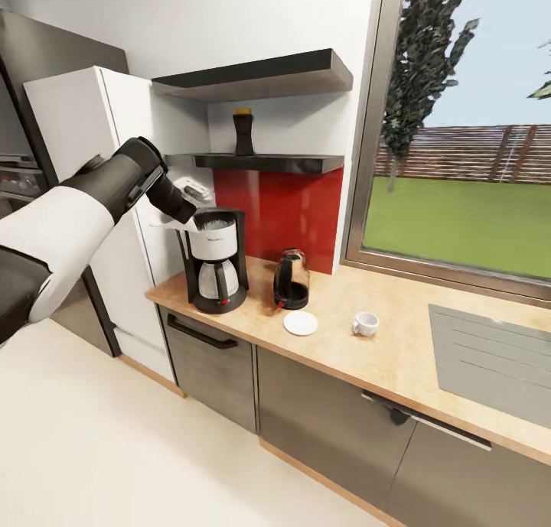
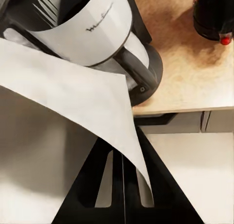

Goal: Set up a coffee station on the kitchen countertop: keep the coffee maker on the countertop, move the bottle of coffee from the kitchen shelf to the counter next to the coffee maker, place a paper coffee filter on top of the coffee maker, put the saucer next to the coffee maker with the coffee cup on the saucer, and place the electric kettle next to the coffee maker.

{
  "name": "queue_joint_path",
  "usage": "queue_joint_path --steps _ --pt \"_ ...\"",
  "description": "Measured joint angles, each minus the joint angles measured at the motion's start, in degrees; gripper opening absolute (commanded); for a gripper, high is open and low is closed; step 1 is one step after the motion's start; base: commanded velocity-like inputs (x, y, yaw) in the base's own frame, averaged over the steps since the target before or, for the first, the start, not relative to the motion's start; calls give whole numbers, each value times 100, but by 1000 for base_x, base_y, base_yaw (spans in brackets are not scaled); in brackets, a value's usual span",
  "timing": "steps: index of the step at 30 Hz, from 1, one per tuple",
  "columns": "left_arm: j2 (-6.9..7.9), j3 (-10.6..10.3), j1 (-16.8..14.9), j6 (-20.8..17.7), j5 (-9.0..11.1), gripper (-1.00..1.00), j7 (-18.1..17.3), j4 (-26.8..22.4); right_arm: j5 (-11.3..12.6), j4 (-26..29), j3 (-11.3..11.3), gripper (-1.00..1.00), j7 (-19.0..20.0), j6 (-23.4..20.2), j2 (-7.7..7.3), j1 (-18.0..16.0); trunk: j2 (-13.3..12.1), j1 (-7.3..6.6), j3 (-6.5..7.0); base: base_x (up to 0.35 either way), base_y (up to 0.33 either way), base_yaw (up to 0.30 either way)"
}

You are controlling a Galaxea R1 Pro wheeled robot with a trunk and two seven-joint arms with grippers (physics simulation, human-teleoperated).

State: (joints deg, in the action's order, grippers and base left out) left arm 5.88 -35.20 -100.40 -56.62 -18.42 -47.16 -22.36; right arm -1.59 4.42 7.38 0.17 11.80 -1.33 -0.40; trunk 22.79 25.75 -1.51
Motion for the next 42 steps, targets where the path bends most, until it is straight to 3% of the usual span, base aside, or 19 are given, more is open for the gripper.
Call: queue_joint_path --steps 8,42 --pt "-208 88 94 -25 -131 -100 257 -37 0 7 9 100 -1 4 39 0 0 0 0 0 0 0" --pt "-163 100 96 -25 -142 -100 292 -41 0 0 9 100 -1 -4 39 0 0 0 0 151 0 0"
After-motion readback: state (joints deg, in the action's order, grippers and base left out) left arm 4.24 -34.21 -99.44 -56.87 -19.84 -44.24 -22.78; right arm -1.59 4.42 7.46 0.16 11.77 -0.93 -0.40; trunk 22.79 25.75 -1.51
